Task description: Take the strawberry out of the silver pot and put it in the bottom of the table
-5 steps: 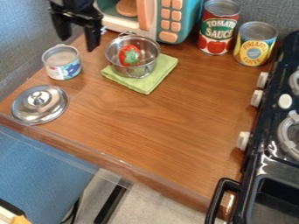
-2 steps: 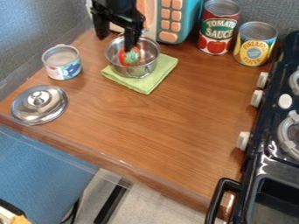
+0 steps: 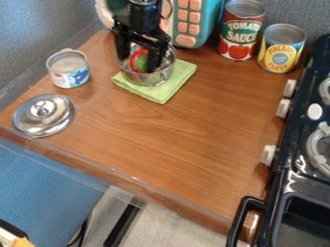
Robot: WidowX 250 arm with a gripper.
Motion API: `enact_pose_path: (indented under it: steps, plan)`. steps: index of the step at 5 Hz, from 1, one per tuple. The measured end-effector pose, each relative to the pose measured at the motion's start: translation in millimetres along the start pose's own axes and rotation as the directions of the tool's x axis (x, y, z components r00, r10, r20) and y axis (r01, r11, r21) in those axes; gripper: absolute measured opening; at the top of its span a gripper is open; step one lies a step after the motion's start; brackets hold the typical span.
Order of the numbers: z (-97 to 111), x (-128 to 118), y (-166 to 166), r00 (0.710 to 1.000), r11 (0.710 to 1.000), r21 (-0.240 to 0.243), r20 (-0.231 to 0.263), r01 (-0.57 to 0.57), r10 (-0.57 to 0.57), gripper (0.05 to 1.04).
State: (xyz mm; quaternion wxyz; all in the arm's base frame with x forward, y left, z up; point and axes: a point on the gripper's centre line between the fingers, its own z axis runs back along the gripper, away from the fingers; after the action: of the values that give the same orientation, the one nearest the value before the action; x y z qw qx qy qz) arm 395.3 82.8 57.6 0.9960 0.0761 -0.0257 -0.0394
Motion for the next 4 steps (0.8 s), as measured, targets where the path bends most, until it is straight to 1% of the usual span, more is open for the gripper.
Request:
enact_pose_path:
  steps: [1,2,3,4]
  plan:
    - [-9,4,-5,1.000,1.000,-0.010,-0.020,0.000,0.000,1.000]
    - [-15,7,-8,1.000,1.000,-0.013,-0.031,0.001,-0.001,0.950]
    - [-10,10,-9,1.000,1.000,-0.014,-0.023,-0.011,0.011,0.786]
    - [-3,10,-11,1.000,0.999,-0.043,-0.024,-0.016,0.015,0.784]
